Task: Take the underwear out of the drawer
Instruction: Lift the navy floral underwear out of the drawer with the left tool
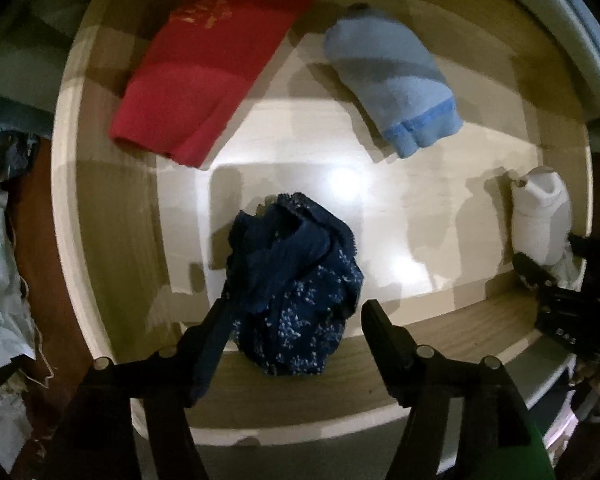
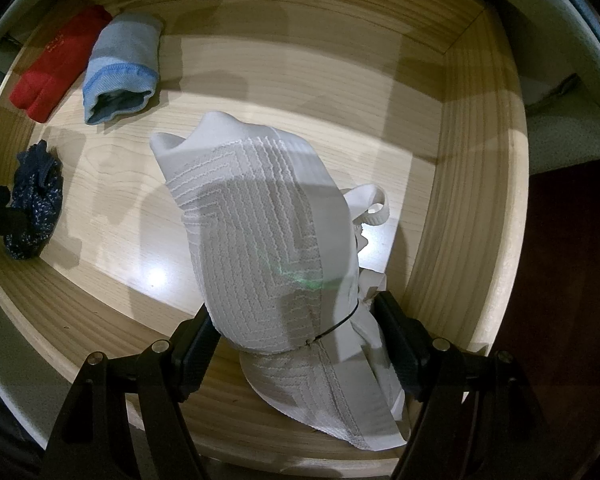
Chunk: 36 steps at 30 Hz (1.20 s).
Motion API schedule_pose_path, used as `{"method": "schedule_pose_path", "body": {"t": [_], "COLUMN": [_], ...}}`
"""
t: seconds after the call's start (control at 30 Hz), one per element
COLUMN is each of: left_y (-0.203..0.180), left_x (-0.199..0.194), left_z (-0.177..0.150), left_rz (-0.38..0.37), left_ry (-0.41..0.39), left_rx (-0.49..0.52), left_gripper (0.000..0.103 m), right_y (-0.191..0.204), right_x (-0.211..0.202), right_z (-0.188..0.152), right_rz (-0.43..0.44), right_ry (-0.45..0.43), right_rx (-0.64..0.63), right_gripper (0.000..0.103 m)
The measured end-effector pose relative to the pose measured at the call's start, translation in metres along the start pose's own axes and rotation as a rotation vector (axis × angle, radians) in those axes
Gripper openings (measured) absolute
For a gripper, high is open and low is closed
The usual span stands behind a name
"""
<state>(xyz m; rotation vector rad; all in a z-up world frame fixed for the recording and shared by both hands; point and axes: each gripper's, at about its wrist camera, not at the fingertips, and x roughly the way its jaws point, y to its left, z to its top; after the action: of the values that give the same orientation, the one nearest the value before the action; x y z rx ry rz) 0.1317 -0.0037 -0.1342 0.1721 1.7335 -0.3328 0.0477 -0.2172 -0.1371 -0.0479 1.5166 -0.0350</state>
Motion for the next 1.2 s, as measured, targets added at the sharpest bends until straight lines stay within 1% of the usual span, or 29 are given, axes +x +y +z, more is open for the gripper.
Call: {"method": "schedule_pose_path", "body": {"t": [0.03,0.1,0.17,0.2,0.37,0.5,0.57,0.63,0.7,0.73,0.77,0.8,0.87,0.97,1.1,1.2], "left_y": [-0.006,-0.006,-0.011,-0.015,-0.027,-0.026,-0.026,-0.029,-0.032,-0.034,-0.036,-0.037,-0.036,-0.036,-0.039,-0.042], "left_x": [0.003,0.014,0.02,0.022,0.049,0.055,0.056,0.06,0.061,0.063,0.065,0.065,0.063,0.061,0.058,0.043], "left_z": [0.009,-0.001,0.003,0.014,0.014,0.014,0.015,0.015,0.014,0.012,0.012,0.012,0.013,0.011,0.006,0.004], "left_rz": [0.003,0.007,0.023,0.034,0.077,0.07,0.071,0.095,0.126,0.129,0.128,0.124,0.108,0.113,0.112,0.119], "left_ry": [0.004,0.021,0.03,0.035,0.054,0.055,0.061,0.07,0.059,0.057,0.054,0.052,0.048,0.03,0.001,-0.024], "left_rx": [0.0,-0.011,0.004,0.014,0.013,-0.025,-0.024,-0.013,0.003,0.006,0.006,0.006,-0.001,-0.005,0.004,0.012], "left_gripper": [0.068,0.068,0.068,0.068,0.068,0.068,0.068,0.067,0.057,0.053,0.043,0.035,0.032,0.03,0.029,0.029], "right_y": [0.0,0.0,0.0,0.0,-0.001,-0.001,-0.001,-0.001,-0.001,-0.001,-0.001,-0.001,-0.002,-0.002,-0.002,-0.002], "right_x": [0.0,0.0,0.0,0.0,0.0,0.0,0.0,-0.001,0.0,0.0,0.0,0.0,0.0,0.0,0.0,0.0], "right_z": [0.0,0.0,0.0,0.001,0.002,0.003,0.003,0.004,0.004,0.005,0.004,0.005,0.005,0.007,0.007,0.008], "right_rz": [0.0,0.0,0.0,0.0,0.001,0.001,0.0,0.001,0.0,0.0,0.0,0.0,-0.001,-0.003,-0.011,-0.016], "right_ry": [0.0,0.0,0.0,0.0,-0.001,-0.001,-0.001,-0.002,-0.003,-0.003,-0.003,-0.003,-0.001,0.0,0.001,0.004], "right_rx": [0.0,0.0,0.0,0.001,0.001,0.001,0.0,0.002,0.003,0.003,0.002,0.002,0.001,0.001,0.003,0.002], "right_gripper": [0.073,0.073,0.074,0.074,0.074,0.074,0.074,0.074,0.074,0.074,0.074,0.074,0.074,0.074,0.073,0.073]}}
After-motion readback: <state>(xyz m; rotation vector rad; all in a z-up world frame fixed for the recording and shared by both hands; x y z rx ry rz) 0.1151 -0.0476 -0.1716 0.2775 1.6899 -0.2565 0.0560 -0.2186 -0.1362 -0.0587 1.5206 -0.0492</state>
